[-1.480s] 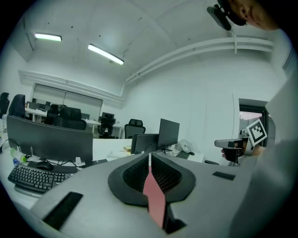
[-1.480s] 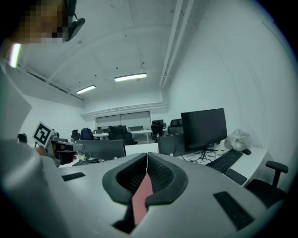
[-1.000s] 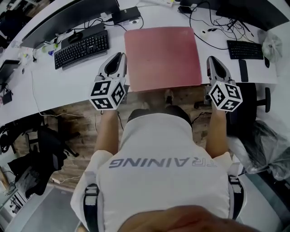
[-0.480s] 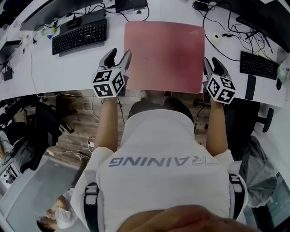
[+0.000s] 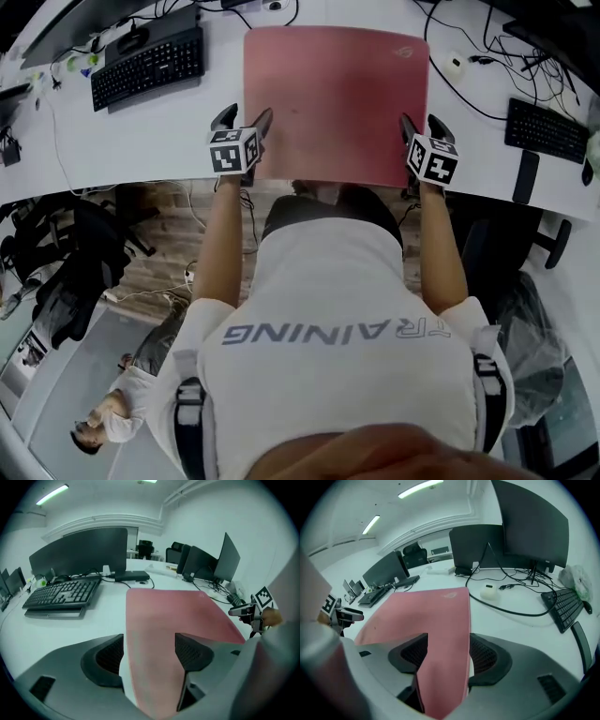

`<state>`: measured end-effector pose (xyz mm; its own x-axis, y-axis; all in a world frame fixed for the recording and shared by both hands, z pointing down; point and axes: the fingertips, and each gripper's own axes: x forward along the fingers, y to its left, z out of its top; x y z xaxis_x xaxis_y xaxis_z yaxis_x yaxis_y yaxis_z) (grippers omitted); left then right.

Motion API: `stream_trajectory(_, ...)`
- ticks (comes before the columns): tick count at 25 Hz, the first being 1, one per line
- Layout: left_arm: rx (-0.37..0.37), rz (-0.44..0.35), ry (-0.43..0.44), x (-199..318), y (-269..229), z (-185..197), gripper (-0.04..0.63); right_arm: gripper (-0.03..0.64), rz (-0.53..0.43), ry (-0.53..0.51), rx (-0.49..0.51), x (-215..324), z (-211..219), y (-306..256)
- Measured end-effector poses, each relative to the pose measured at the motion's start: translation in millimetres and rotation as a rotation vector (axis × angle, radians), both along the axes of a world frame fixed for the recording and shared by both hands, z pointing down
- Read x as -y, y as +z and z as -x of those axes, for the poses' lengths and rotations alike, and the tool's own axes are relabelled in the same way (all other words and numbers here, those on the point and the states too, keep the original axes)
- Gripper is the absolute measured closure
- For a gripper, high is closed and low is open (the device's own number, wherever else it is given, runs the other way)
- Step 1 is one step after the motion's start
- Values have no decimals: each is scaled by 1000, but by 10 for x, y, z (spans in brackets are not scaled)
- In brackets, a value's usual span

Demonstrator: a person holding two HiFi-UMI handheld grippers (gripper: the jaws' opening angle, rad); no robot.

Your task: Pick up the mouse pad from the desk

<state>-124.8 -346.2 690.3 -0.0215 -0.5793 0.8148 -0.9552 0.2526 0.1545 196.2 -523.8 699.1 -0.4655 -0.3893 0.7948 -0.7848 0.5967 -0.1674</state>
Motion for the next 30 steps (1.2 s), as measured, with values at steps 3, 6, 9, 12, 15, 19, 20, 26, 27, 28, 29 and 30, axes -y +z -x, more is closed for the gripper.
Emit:
stream_trajectory(3,-14,60,0,-71,224,-27,259,310,15,-2,-68,-15,-55,239)
stream_trajectory(6,-25,94,1,-92,364,-38,259,304,28,3,-95,-37,-95,351)
stream_trajectory(9,-24,121,7,-76,450,-18,255,302,21,13,-94,-26,-86,345)
stream_trajectory(12,-19,134,9,-81,455,-7,253,304,3,11,-93,-42,-60,334)
stream_trajectory(15,5,146,-4,-88,444,-17,255,330,1,12,-96,-65,-32,340)
stream_trajectory(19,6,145,-19,-84,443,-30,262,365,8,22,-95,-78,-28,338)
stream_trajectory(20,2,147,-18,-83,445,-37,265,371,9,22,-95,-84,-26,336)
stream_trajectory(26,19,158,4,-51,400,-167,380,486,-44,-25,-108,-175,95,265)
stream_trajectory(27,36,153,18,-44,388,-194,395,498,-66,-35,-113,-197,115,225)
stream_trajectory(28,48,147,31,-44,365,-216,410,512,-82,-44,-111,-219,135,180)
stream_trajectory(29,52,134,39,-46,328,-233,425,526,-91,-51,-100,-239,157,129)
stream_trajectory(30,50,116,44,-47,278,-243,437,533,-95,-54,-83,-255,178,71)
